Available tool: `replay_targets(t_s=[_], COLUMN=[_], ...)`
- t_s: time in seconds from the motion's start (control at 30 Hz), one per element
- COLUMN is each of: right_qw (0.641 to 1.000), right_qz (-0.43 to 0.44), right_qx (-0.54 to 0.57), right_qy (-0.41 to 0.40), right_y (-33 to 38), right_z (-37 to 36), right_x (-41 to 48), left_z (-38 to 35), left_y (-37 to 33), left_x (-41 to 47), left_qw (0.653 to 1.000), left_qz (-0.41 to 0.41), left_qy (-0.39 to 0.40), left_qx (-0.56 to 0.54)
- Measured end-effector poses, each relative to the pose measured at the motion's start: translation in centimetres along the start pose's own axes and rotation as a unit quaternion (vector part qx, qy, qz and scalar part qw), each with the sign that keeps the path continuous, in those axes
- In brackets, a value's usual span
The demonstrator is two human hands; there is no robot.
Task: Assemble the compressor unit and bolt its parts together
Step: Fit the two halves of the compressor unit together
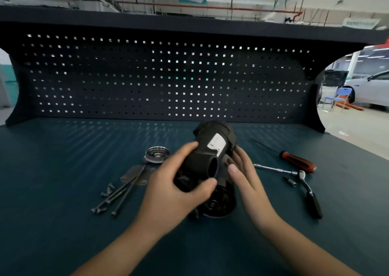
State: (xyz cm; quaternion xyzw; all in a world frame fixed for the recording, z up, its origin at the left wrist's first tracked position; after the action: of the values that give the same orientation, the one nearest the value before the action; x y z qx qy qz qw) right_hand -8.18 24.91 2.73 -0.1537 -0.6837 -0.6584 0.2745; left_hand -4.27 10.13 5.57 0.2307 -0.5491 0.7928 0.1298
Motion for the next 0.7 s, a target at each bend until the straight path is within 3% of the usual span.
replay_targets(t_s=[0.17,0.3,0.47,0.7], right_qw=[0.997,0.998,0.999,0.999], right_qz=[-0.044,-0.033,-0.035,0.013], right_qx=[-0.058,-0.038,-0.014,0.0], right_qy=[0.008,0.031,-0.005,-0.046], right_y=[-0.8,-0.9,-1.0,-0.3], right_z=[0.4,-0.5,0.2,1.4], right_x=[0.2,0.0,0.1,0.7], left_z=[-2.1,-2.7,-3.3,-3.8], left_y=[0.7,0.2,-1.0,-0.5], left_x=[0.7,1.1,1.7,3.5], left_qw=[0.995,0.987,0.964,0.981], left_qz=[-0.004,-0.022,-0.059,-0.037], left_qy=[-0.003,0.014,0.035,0.052], left_qx=[0.102,0.161,0.257,0.183])
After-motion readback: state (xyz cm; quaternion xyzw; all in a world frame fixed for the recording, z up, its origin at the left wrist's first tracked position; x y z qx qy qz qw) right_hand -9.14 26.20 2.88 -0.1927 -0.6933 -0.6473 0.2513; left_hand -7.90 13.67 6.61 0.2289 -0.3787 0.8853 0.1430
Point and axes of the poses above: each hand's wrist, its own x-axis towards the middle knuckle, its own z-axis out of the back of the hand, y = z × x, the point moved 8 cm from there along x, towards the middle knuckle, and after that the axes turned 9 degrees about z, right-handed, at the moved point
